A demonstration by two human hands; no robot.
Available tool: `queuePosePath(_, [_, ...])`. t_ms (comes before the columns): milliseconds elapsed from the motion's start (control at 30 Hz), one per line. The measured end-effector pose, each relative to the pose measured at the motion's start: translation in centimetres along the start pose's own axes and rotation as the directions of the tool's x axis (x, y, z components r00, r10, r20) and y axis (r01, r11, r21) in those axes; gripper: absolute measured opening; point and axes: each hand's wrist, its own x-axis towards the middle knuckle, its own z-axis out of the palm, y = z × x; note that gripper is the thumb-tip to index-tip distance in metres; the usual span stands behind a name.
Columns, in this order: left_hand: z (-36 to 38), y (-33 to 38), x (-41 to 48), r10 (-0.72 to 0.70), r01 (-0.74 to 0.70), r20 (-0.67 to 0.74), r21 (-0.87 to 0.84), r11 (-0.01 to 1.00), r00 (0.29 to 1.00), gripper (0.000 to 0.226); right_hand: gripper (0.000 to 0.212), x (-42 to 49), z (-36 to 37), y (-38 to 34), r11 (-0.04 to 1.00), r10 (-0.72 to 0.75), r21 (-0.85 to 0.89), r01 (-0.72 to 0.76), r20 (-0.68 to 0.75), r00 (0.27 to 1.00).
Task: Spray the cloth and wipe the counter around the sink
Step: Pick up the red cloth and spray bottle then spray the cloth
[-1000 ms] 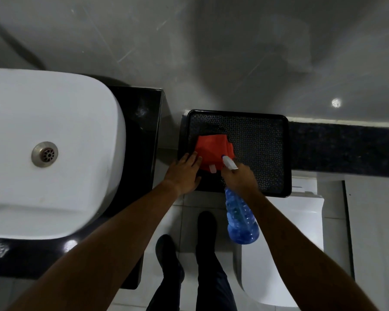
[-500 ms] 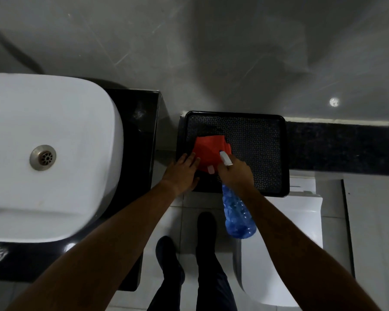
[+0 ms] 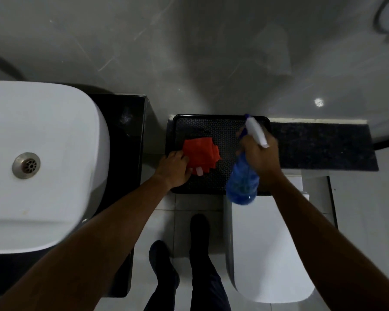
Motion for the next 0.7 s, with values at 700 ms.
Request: queuePosePath(700, [-0.5,1.2,4.5,-0.386,0.301,0.039,-0.697,0.651,0.922,0.057,0.052,3.4,0.9,3.0,0.979,-0.201,-0.03,0.2,-0.05,0.978])
